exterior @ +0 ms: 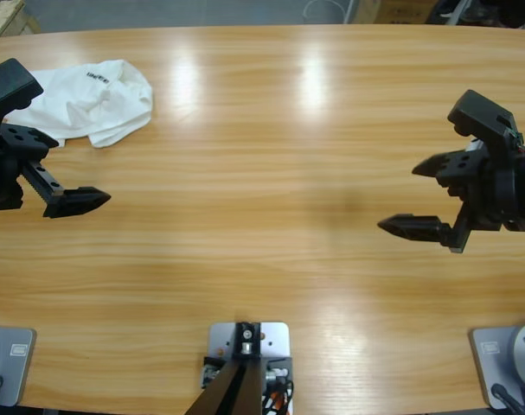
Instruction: Fold clothes
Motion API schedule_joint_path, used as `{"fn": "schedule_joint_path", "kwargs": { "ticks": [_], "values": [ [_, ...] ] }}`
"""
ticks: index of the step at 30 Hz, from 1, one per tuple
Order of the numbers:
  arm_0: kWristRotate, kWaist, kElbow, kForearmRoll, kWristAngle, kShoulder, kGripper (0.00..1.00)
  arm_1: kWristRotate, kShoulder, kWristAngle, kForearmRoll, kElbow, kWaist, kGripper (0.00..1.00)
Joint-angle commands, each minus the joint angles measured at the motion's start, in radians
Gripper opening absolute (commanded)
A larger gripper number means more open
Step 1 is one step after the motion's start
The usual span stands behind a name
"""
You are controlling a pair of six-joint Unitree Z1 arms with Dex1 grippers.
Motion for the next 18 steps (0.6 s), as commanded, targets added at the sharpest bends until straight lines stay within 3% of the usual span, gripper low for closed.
{"fn": "schedule_joint_path", "kwargs": {
  "ticks": [1,18],
  "values": [
    [-0.012,-0.033,0.116,-0.031,0.018,-0.021,1.000,-0.003,0.010,-0.037,-0.088,0.079,0.012,1.000],
    [-0.014,-0.045,0.154,-0.107,0.018,0.031,1.000,-0.003,0.097,-0.015,-0.159,0.104,0.012,1.000]
  ]
}}
